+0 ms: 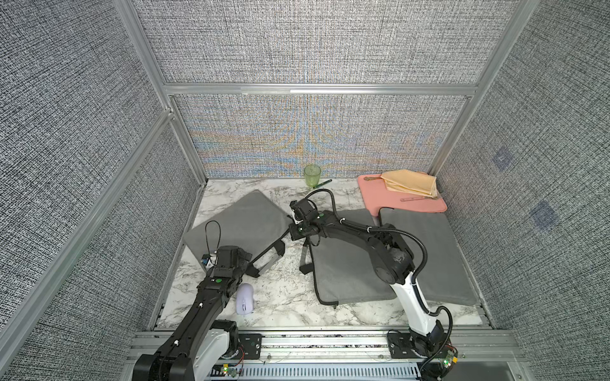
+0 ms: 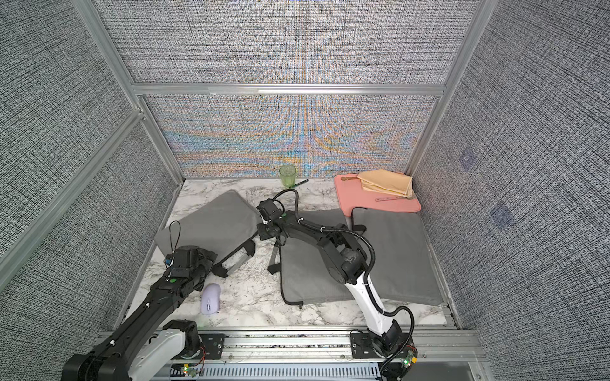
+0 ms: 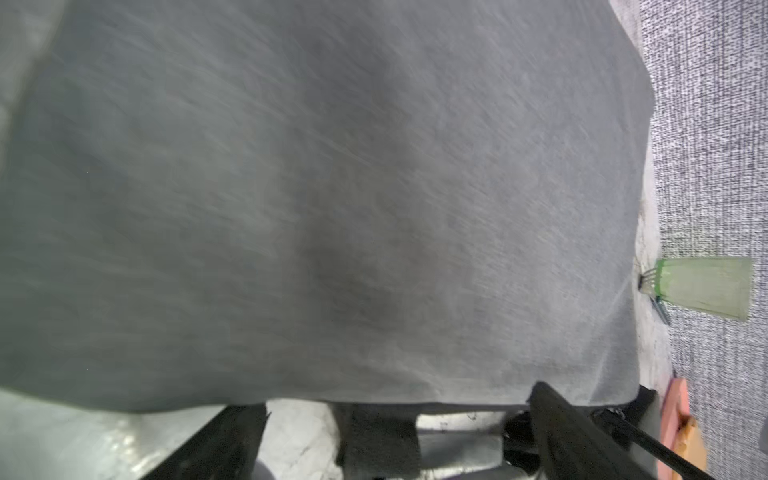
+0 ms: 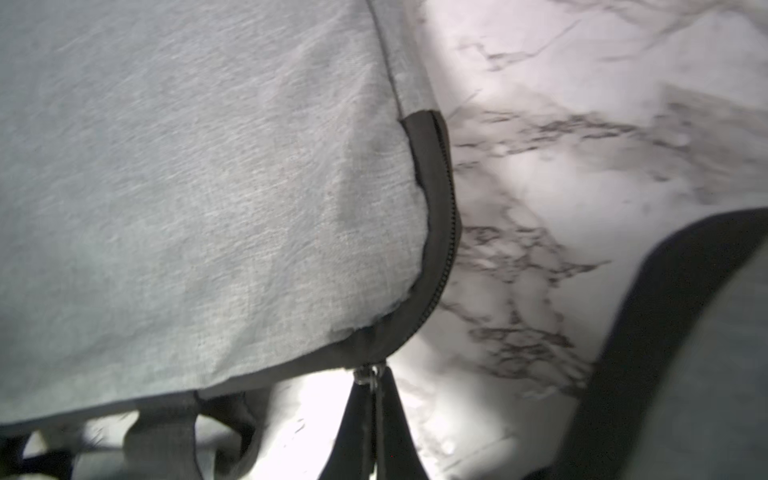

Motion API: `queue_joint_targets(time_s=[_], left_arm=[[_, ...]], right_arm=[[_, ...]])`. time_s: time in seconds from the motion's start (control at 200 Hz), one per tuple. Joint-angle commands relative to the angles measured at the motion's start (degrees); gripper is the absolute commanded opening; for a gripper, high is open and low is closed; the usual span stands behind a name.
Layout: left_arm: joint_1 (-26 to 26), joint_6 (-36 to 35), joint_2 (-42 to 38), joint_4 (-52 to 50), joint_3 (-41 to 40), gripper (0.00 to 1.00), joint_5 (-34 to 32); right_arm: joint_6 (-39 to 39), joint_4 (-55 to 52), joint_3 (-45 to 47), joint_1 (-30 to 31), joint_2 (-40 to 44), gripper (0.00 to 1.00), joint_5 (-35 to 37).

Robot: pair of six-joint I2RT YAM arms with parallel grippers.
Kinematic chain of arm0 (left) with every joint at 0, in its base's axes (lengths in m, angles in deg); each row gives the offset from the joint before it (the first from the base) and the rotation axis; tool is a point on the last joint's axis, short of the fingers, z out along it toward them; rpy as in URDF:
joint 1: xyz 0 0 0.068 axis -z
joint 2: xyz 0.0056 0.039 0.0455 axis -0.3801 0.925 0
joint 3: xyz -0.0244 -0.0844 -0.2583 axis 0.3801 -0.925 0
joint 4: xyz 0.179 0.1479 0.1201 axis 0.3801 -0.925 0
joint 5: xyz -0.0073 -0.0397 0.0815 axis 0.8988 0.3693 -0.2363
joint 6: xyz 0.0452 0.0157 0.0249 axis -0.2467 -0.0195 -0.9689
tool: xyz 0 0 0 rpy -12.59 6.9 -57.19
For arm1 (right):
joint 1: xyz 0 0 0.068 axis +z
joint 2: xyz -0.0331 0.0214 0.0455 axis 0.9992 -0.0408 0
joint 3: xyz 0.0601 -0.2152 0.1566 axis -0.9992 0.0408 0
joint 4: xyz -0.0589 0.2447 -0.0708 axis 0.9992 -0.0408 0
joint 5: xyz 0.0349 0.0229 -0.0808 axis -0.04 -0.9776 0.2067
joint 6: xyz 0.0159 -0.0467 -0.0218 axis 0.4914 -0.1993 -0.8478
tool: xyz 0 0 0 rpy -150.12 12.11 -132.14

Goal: Put the mouse into the laptop bag
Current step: Unzip the zipper on the zippered laptop bag.

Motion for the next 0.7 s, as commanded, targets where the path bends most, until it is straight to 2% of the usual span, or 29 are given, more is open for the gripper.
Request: queue_joint_targets(time_s=[0.0,0.115,0.265,0.375,0.48,0.605,0.661,0.696], left_arm=[[-2.04,-6.91,2.28,0.5,2.05,0.99,-1.6],[-4.48,-9.2,8.39,-0.07,4.07,0.99,2.41],[-5.49,-8.61,13.82,-6.94,7.66,0.99,0.95],[-5.89,-10.92,13.47,-13.02,11.64,1.0,-1.44],[-6.55,-11.84,9.6,-14.96,12.01,1.0,-3.37],[-6.83,-12.48,7.22,-9.59,8.24,0.99,-3.77],[-6.99,-12.54,9.62,-4.87,6.63,1.0,-1.77],[-6.99,-12.96,11.91,-0.26,5.65,0.95,0.85]], right_arm=[[-1.06,-1.59,-2.93,-1.59,-1.68,0.0,3.25],[-1.74,-4.27,-8.14,-3.12,-4.1,0.0,3.54],[-2.68,-6.87,-13.34,-3.83,-6.53,0.0,3.38],[-3.27,-7.9,-15.9,-4.0,-7.88,0.0,3.67],[-3.2,-9.29,-19.01,-4.65,-9.56,0.0,3.81],[-3.48,-10.17,-21.23,-5.31,-10.84,0.0,3.26],[-3.9,-9.76,-20.96,-5.31,-10.83,0.0,2.84],[-4.07,-9.38,-20.31,-5.25,-10.66,0.0,2.19]])
